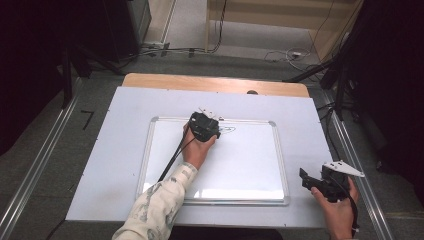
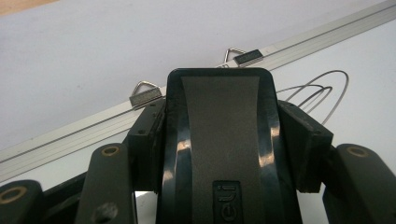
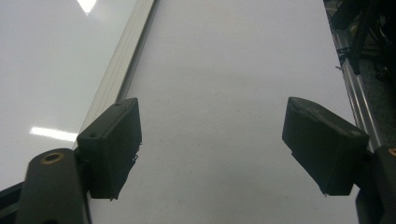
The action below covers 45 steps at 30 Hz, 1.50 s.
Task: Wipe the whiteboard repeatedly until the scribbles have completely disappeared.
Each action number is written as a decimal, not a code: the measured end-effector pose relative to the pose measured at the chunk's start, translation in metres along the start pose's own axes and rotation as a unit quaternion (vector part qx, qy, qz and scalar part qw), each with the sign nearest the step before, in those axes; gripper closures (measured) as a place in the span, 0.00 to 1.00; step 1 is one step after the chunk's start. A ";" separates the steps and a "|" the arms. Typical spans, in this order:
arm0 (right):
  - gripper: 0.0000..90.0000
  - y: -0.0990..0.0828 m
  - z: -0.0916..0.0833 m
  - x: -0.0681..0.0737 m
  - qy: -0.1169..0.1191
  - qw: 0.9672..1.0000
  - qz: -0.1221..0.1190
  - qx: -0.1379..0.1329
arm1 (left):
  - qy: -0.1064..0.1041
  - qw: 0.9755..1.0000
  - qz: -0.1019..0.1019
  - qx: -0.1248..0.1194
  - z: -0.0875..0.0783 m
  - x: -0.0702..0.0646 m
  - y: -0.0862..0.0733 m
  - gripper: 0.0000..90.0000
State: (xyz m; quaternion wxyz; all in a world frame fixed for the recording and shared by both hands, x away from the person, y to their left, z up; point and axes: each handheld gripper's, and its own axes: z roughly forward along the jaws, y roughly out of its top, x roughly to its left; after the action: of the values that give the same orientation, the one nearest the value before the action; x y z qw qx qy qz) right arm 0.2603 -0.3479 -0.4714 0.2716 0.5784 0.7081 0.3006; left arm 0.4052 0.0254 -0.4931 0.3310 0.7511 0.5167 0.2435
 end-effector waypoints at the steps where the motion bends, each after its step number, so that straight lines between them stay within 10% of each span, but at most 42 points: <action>1: 0.21 0.000 0.000 0.000 0.000 1.000 -0.001 0.000 | 0.000 1.000 -0.001 -0.002 0.001 -0.001 0.000 0.46; 45: 0.21 -0.001 0.000 0.000 0.003 1.000 0.000 0.001 | -0.019 1.000 0.021 -0.002 0.015 -0.037 0.015 0.46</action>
State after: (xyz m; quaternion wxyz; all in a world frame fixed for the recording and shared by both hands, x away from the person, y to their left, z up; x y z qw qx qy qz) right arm 0.2601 -0.3476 -0.4720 0.2692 0.5778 0.7090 0.3016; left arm 0.4117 -0.0168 -0.4926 0.3370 0.7655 0.4941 0.2372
